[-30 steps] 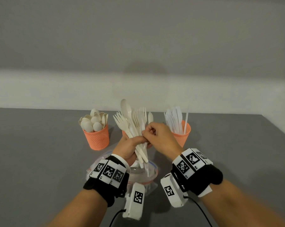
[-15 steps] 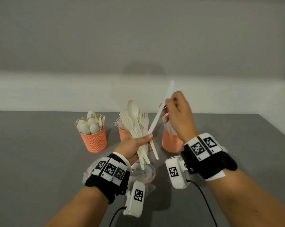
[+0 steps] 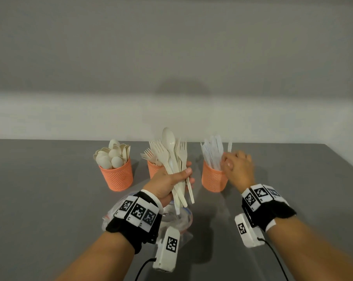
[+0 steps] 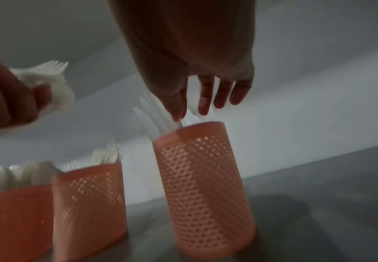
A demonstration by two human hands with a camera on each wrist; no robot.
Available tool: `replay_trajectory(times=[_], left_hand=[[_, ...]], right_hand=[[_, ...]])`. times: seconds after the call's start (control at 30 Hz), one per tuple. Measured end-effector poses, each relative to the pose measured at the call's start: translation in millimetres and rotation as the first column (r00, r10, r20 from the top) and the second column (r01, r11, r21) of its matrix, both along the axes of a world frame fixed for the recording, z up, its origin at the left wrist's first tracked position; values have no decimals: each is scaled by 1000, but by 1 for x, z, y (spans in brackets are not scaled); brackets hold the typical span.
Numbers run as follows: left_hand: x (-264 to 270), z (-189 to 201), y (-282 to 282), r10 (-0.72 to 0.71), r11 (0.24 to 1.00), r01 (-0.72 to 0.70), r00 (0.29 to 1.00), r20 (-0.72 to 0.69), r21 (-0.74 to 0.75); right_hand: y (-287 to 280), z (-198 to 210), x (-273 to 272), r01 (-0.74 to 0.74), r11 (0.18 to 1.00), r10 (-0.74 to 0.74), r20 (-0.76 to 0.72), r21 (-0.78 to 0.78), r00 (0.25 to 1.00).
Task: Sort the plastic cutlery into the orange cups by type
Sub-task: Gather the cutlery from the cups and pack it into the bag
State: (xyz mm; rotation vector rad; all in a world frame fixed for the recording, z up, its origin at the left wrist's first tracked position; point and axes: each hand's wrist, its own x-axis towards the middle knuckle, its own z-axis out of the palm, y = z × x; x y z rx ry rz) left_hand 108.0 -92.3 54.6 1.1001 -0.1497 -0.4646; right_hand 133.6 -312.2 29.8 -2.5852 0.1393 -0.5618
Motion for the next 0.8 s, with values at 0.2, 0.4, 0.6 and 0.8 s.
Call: replay_trajectory(times=[0.2, 0.4, 0.6, 0.8], left_hand=[[5, 5, -1, 222, 975, -220, 972, -75, 28], [5, 11, -7, 258, 966, -259, 965, -54, -11], [-3, 10, -4, 164, 979, -158, 986, -35, 131], [-7, 11, 15, -43, 989, 41, 999, 12, 142]], right_hand=[[39, 46, -24, -191, 973, 154, 253, 127, 955], [101, 71, -58, -585, 765, 644, -292, 270, 707], [124, 51, -54, -499, 747, 640, -269, 440, 720], [113, 56, -57, -104, 244, 793, -136, 964, 593]])
